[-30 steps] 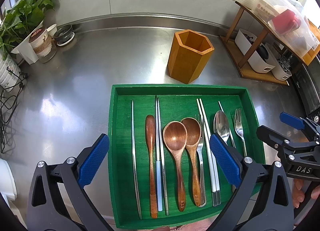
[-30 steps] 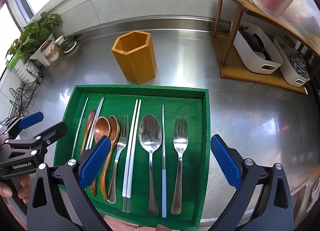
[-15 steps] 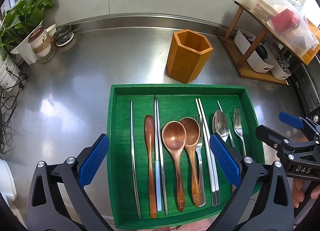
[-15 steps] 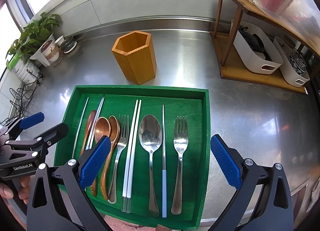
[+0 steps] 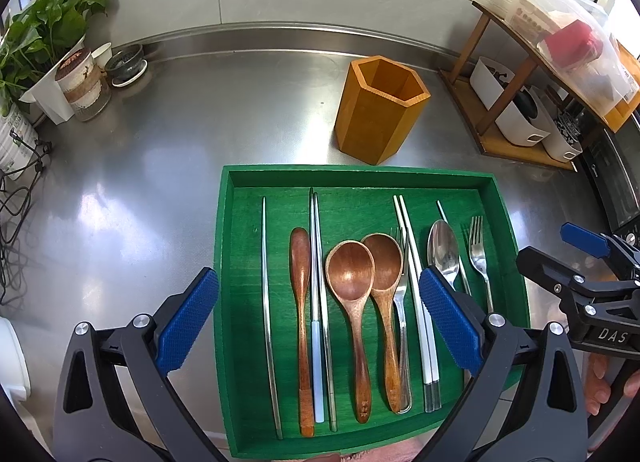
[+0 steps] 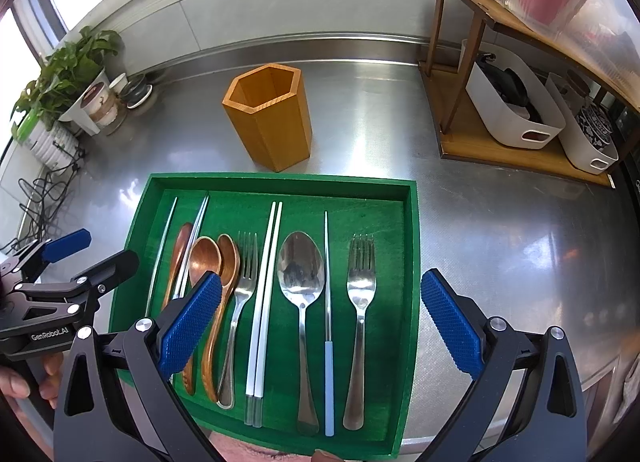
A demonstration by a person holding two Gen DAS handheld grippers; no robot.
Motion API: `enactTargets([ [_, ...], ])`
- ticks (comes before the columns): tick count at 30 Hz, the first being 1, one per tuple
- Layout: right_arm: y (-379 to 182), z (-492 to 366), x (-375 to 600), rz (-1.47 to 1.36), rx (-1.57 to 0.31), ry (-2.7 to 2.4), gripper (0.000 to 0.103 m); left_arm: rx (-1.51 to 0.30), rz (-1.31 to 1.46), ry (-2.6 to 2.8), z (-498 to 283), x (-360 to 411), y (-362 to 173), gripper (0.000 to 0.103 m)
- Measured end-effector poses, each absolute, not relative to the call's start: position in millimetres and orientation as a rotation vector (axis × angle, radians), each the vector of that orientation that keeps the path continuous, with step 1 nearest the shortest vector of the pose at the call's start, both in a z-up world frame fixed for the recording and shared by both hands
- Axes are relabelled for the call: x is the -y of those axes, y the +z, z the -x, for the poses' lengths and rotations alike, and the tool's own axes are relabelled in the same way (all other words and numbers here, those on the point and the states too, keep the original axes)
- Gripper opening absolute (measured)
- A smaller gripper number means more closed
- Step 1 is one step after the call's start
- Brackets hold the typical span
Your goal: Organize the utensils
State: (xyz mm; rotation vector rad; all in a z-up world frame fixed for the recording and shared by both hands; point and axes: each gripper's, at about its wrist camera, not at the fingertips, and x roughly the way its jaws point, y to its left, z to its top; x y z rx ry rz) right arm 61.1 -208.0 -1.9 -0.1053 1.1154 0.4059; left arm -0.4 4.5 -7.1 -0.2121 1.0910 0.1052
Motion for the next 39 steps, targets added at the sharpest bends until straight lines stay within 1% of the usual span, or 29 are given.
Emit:
enactTargets([
  [33, -2.7, -63.1, 210.7, 0.107, -1.123, 0.408, 0.099, -1.095, 0.216, 0.102, -1.4, -6.8, -5.9, 0.095],
  [39, -6.1, -70.7, 216.2, 0.064, -1.164, 0.442, 0.099, -1.126, 0.204, 0.096, -4.0, -6.7, -10.4, 0.095],
])
